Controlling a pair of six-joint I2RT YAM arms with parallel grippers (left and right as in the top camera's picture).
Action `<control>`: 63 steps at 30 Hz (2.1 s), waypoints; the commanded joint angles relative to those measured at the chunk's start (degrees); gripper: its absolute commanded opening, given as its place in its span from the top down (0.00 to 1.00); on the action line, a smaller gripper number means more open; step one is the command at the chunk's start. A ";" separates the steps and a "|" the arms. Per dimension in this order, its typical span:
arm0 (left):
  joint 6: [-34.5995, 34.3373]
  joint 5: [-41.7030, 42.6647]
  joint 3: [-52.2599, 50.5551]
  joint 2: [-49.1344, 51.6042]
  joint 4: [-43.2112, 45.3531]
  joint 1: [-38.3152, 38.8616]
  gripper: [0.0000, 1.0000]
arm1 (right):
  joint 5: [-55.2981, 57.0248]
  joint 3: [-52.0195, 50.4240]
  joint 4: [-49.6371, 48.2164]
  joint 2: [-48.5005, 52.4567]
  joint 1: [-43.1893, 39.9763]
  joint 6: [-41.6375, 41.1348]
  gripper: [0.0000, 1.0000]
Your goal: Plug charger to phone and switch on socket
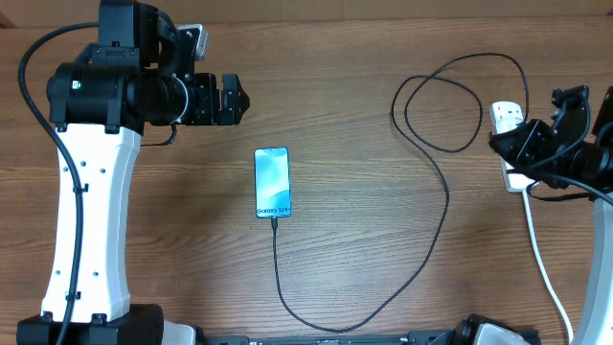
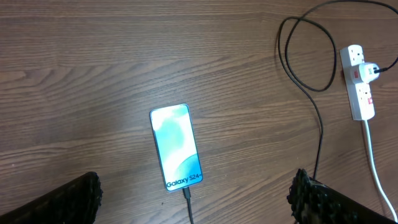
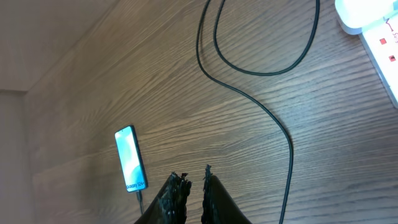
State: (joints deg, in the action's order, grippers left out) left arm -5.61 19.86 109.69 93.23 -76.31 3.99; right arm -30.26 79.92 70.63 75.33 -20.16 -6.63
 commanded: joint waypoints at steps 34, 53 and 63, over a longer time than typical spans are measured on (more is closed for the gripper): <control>0.90 -0.42 1.09 -0.22 0.04 -0.59 0.00 | 0.70 0.83 4.61 -17.40 6.64 4.13 0.00; 0.90 -0.42 1.09 -0.22 0.04 -0.59 0.00 | 3.30 -0.28 -0.63 -18.36 6.73 8.70 0.00; 0.90 -0.42 1.09 -0.22 0.04 -0.59 0.00 | 13.05 -16.50 -25.00 -31.30 16.59 10.14 0.00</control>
State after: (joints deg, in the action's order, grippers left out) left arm -5.61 19.81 109.69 93.23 -76.31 3.99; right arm -22.55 68.69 50.06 48.27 -6.66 2.42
